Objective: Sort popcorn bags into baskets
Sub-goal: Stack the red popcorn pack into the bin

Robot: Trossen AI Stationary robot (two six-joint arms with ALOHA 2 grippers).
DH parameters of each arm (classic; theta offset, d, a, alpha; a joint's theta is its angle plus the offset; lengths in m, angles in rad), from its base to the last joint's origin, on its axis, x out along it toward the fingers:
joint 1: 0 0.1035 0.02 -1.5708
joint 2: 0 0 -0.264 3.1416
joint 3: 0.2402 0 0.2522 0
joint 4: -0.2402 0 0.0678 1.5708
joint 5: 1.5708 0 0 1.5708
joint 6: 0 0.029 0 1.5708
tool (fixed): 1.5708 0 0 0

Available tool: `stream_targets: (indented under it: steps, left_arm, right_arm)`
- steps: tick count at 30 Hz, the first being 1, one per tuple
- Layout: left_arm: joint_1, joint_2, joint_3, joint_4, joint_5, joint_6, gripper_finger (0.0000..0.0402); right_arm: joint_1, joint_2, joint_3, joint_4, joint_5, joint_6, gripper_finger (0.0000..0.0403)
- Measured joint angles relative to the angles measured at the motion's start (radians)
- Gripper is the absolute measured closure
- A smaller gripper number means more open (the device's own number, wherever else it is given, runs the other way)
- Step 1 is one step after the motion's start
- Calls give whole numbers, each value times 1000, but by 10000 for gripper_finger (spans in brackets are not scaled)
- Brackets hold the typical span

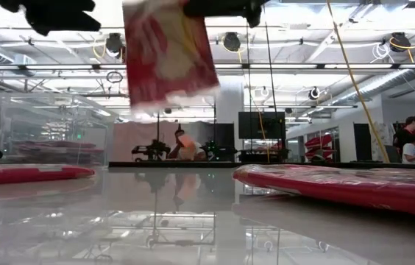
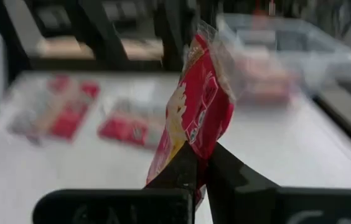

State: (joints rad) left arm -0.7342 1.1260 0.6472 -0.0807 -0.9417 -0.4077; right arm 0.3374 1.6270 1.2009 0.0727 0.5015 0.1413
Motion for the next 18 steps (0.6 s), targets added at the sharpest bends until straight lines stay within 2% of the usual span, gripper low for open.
stream_targets:
  steps: [5,9,11,18]
  left_arm:
    - [58,20,0,121,113,84,122]
    - [102,38,0,223,187,147,121]
    - [124,40,0,268,231,180,127]
    - [217,40,0,422,464,211,168]
  right_arm:
    - [29,-45,-226,495,-6,-136,399]
    - [40,-31,-358,800,-8,-233,399]
    - [40,-22,-396,886,-9,-252,399]
    - [23,26,-407,982,-62,-278,399]
